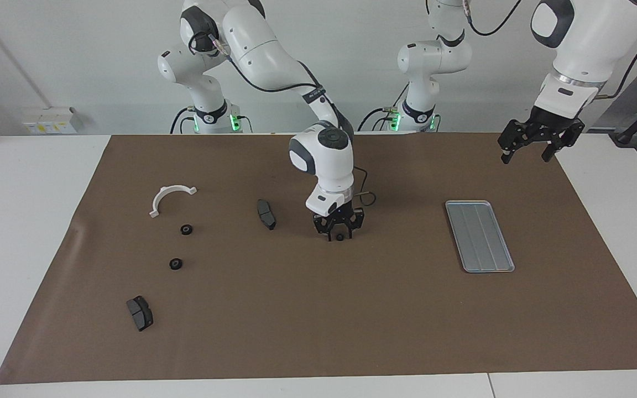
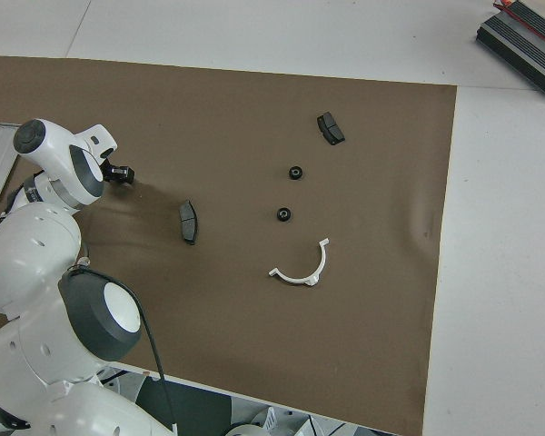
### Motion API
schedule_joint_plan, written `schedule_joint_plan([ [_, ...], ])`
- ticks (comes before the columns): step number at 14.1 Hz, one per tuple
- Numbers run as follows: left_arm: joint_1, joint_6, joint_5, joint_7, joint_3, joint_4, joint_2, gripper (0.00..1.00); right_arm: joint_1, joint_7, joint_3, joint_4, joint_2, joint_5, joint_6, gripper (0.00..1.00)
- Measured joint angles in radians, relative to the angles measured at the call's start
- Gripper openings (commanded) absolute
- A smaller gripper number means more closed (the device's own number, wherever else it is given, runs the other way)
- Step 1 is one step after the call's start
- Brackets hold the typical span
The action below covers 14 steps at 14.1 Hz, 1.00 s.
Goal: Place bearing gear from tray to pile
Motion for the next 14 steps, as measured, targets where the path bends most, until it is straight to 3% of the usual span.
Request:
schedule_joint_plan([
  [2, 0.000, 0.000, 0.000, 0.000, -0.001, 0.000, 0.000, 1.00, 0.001, -0.007, 0.000, 0.001, -0.002, 0.000, -0.018, 0.59],
  [5, 0.000, -0.001, 0.000, 0.000, -0.002, 0.000, 0.000, 1.00, 0.001, -0.008, -0.002, 0.001, -0.003, -0.001, -0.025, 0.45],
  [7, 0.000, -0.003, 0.000, -0.001, -0.002, 0.000, 0.000, 1.00, 0.001, -0.008, -0.004, 0.001, -0.004, -0.002, -0.031, 0.26],
  [8, 0.000, -0.003, 0.000, -0.001, -0.002, 0.000, 0.000, 1.00, 0.001, -0.008, -0.003, 0.002, -0.005, -0.002, -0.032, 0.07],
  [9, 0.000, -0.003, 0.000, -0.002, -0.002, 0.000, 0.000, 1.00, 0.003, -0.008, -0.002, 0.002, -0.007, -0.002, -0.032, 0.00],
  [14, 0.000, -0.005, 0.000, -0.005, -0.001, 0.000, 0.000, 1.00, 0.005, -0.007, -0.001, 0.000, -0.012, 0.000, -0.040, 0.00],
])
